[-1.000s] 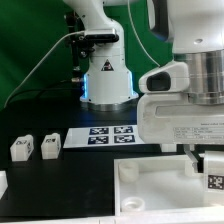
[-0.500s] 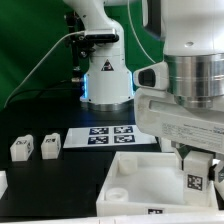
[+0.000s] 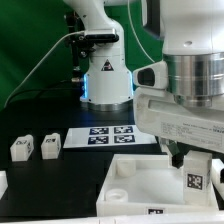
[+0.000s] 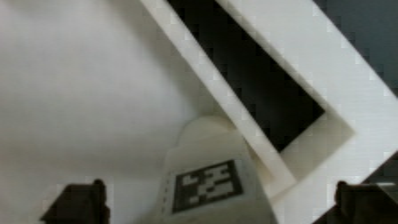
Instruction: Assemble one leg
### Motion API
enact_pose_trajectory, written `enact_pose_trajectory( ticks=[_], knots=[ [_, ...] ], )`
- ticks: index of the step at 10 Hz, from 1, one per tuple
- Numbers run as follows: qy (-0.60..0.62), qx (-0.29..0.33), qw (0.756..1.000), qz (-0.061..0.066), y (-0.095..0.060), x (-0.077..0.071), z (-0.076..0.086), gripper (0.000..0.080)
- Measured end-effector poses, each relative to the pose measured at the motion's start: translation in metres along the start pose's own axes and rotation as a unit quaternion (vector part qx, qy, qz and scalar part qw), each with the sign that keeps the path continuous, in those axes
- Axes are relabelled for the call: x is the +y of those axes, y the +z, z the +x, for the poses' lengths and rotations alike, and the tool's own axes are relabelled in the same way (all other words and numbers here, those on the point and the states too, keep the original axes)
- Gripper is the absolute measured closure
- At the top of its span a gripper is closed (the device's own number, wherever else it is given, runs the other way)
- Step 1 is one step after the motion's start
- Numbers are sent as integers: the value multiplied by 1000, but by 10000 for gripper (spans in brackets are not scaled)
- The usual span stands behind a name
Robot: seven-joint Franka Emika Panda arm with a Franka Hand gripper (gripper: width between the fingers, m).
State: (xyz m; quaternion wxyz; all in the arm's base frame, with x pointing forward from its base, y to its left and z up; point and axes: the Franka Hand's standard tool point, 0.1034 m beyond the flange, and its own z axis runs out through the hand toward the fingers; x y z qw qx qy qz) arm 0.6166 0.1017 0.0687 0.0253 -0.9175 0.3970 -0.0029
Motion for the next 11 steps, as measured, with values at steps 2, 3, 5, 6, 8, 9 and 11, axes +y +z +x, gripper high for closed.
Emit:
enact_pose_trajectory(
  ticks=[2, 3, 5, 6, 8, 9, 11],
  knots=[
    [-5, 0, 1000, 6, -15, 0, -6, 153],
    [-7, 1, 1000, 10, -24, -1, -8, 151],
    [-10, 1, 1000, 13, -29, -5, -12, 151],
    [-11, 1, 1000, 12, -28, -4, -12, 151],
    [-11, 1, 1000, 12, -28, -4, -12, 151],
    [-11, 1, 1000, 12, -27, -4, -12, 151],
    [-11, 1, 1000, 12, -27, -4, -12, 151]
  ],
)
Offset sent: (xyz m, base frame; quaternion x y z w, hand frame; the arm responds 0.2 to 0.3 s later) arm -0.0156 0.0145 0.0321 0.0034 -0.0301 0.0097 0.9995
